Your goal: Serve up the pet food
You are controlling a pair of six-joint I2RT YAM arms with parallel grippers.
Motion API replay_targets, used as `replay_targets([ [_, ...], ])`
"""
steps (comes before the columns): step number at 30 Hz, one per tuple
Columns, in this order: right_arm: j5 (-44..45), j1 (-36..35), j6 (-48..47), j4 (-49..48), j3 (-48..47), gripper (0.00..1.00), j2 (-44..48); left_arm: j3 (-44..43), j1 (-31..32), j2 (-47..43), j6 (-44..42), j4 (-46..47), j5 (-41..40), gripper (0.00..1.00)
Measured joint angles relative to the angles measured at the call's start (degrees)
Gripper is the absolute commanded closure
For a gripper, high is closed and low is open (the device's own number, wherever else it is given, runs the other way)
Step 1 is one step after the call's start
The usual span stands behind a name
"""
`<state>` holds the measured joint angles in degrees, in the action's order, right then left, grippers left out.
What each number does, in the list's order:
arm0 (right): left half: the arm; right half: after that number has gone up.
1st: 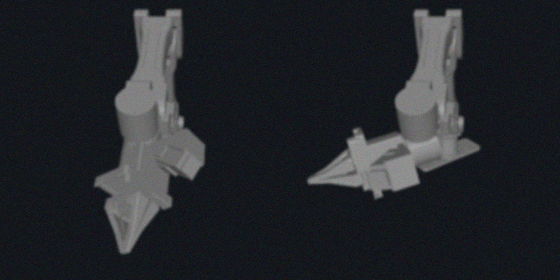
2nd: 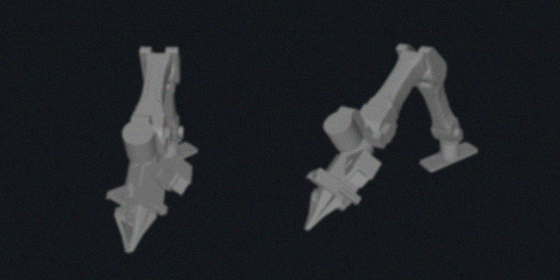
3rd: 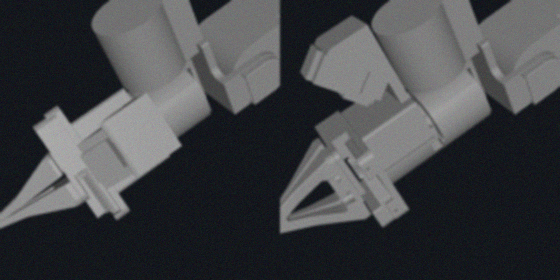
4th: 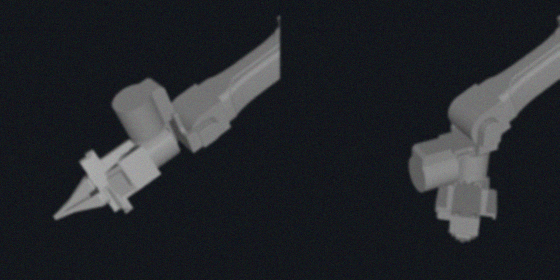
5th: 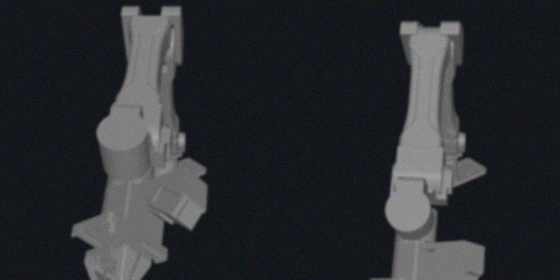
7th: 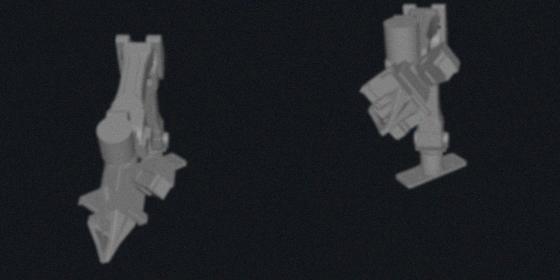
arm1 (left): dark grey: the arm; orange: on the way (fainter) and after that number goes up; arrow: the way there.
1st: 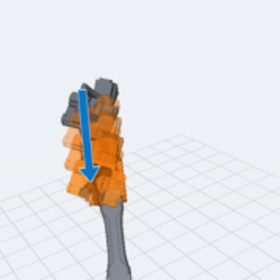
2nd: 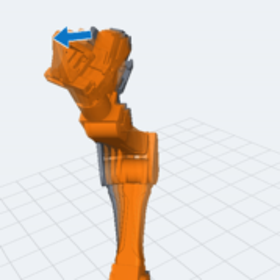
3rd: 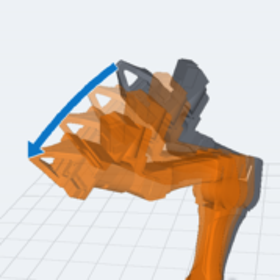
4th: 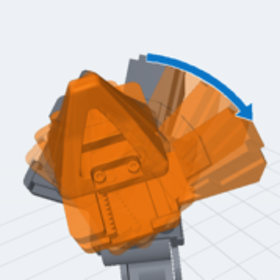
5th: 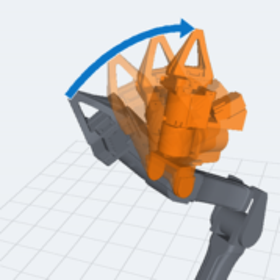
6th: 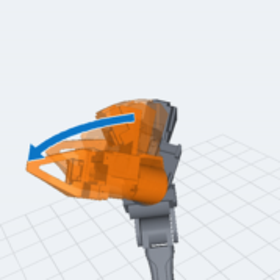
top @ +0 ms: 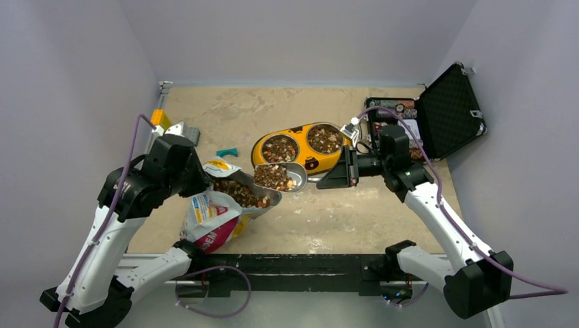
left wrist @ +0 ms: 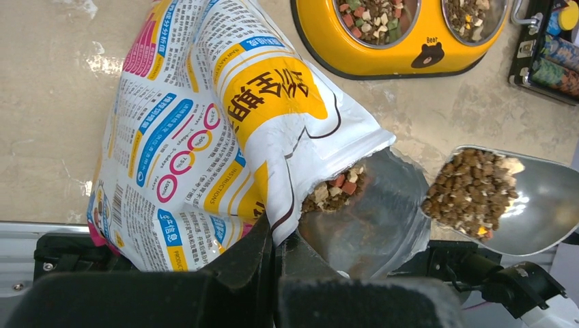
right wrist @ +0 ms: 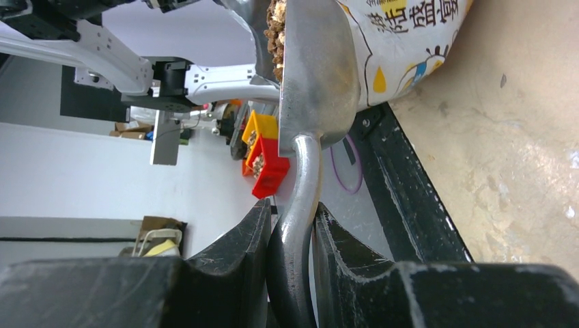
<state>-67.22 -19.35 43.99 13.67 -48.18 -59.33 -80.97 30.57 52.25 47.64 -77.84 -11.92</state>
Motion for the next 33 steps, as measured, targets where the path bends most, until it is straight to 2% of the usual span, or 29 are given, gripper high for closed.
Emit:
replay_targets([
  [11, -0.4, 2.8, 2.2, -1.8, -8.1, 1.00, -5.4, -1.8, 0.0, 1.7, 0.8, -2.2, -2.1, 1.00],
  [21, 0.9, 8.1, 2.6, -4.3, -12.8, 1.00, -15.6, -2.1, 0.0, -0.2, 0.8, -4.1, -4.4, 1.00],
  [33, 8.7, 10.3, -5.0, 1.0, -18.4, 1.00, -30.8, -2.4, 0.0, -1.4, 0.1, -5.0, -5.7, 1.00],
])
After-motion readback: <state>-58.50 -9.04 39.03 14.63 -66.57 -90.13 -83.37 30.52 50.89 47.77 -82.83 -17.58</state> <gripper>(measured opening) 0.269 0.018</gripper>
